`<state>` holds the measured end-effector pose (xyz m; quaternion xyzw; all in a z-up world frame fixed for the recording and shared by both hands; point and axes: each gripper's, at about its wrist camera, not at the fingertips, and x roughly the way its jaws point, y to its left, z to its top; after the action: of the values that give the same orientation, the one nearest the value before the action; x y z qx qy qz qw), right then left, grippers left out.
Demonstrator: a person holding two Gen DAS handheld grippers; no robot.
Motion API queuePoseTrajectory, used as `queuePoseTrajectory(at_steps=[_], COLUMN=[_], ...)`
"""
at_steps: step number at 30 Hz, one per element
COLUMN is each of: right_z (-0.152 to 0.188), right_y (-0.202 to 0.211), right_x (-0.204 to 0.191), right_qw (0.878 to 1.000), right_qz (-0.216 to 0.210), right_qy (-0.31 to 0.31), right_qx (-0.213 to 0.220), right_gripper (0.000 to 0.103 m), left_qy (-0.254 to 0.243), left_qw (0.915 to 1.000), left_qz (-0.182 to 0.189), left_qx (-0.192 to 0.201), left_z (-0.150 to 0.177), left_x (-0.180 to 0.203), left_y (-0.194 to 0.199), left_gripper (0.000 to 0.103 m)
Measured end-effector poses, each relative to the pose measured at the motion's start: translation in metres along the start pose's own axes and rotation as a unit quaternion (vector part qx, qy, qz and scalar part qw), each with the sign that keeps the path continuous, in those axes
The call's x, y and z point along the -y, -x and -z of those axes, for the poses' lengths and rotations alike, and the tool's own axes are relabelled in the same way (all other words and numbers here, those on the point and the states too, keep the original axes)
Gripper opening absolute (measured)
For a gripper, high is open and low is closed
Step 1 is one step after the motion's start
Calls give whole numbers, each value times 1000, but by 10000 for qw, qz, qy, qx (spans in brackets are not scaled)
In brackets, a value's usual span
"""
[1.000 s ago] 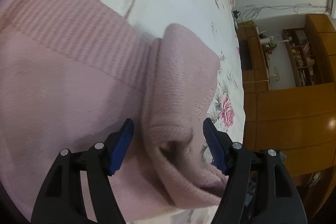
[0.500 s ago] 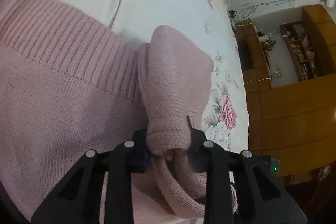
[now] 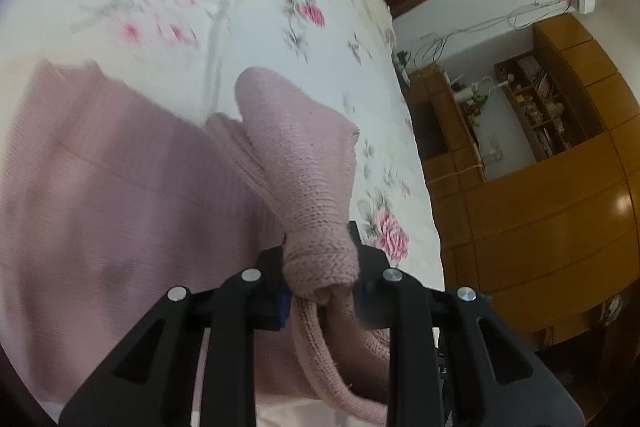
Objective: Fold small clothes
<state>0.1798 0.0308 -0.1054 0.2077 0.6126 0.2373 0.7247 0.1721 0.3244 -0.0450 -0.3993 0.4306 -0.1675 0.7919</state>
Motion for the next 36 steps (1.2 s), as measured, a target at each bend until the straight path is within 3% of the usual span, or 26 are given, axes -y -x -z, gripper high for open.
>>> queuePoseTrajectory(at_steps=[7,11,16,21,23,25,28,36], right_z=[3,5,7,13,15,16,16,19], right_y=[-27,-43,-60,-73,-81,-89,-101,-106], right_x=[-37,-57,-69,-70,-71,-73,-83,-77], right_qw=[9990,9977,9966,9956,9950,9944,9939,9942], right_qz=[-250,-299,-295,-250,-240,-242,-147,-172], right_qy=[310,487,596,626,662,691,735,695], right_qx=[-215,-354,-490,-646,-703,-765,-804,-804], right_gripper=[55,55,56,56,56,48,48,48], left_qy=[20,403,664,565,681,814,867,274], left_qw=[9992,9978,9954,9937,9925,9911,9897,9918], left_qz=[-376,-511,-688,-965,-1003,-1039,-1135,-1199], left_qx=[146,161,-68,-125,-145,-151,-85,-359], left_z=[-22,-24,-14,-9,-9,-9,-1,65], left_x=[-41,-87,-131,-146,-149,-151,-144,-102], left_y=[57,71,62,49,47,49,65,99], left_gripper=[21,21,21,21,22,26,32,50])
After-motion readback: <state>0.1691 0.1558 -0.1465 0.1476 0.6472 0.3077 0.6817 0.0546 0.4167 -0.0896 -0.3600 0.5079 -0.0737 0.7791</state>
